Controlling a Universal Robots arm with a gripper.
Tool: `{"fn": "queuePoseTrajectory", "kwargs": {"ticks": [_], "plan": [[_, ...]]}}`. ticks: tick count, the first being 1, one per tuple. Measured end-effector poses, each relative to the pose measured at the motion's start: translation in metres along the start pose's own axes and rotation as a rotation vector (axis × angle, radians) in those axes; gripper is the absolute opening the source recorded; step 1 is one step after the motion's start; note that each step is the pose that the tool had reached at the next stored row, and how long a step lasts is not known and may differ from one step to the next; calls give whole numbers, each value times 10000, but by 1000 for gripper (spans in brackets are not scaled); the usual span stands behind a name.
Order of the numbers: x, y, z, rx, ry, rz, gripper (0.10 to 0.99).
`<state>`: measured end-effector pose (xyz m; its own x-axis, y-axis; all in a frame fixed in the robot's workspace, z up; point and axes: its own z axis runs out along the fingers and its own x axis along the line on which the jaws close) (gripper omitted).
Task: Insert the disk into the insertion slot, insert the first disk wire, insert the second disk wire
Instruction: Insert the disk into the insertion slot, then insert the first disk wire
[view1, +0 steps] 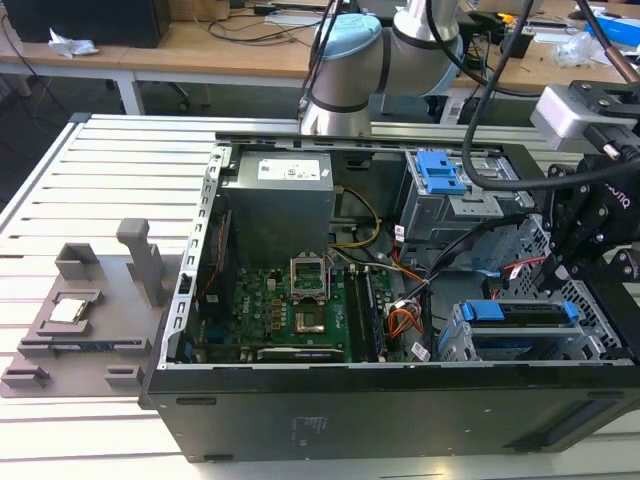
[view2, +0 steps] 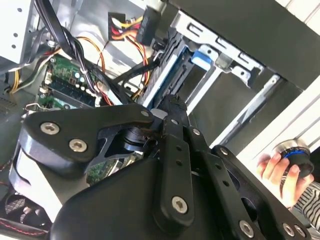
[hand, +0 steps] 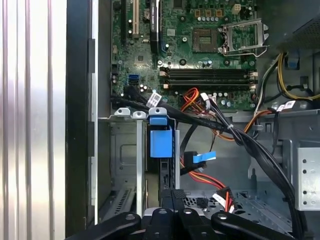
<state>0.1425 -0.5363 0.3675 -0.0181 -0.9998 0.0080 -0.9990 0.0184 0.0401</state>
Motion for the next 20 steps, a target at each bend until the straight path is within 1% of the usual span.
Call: {"fn": "queuePoseTrajectory", "kwargs": {"ticks": [11,13,14,16,18,20], "plan": [[-1,-4,-1,0,2,0,114],[-1,-4,-1,0,2,1,235],[-1,-4,0,0,1,0,235],[-1,-4,-1,0,2,0,361],[-2,-5,0,0,4,-19,361],[-4,-5,-1,5,30,-614,361]]}}
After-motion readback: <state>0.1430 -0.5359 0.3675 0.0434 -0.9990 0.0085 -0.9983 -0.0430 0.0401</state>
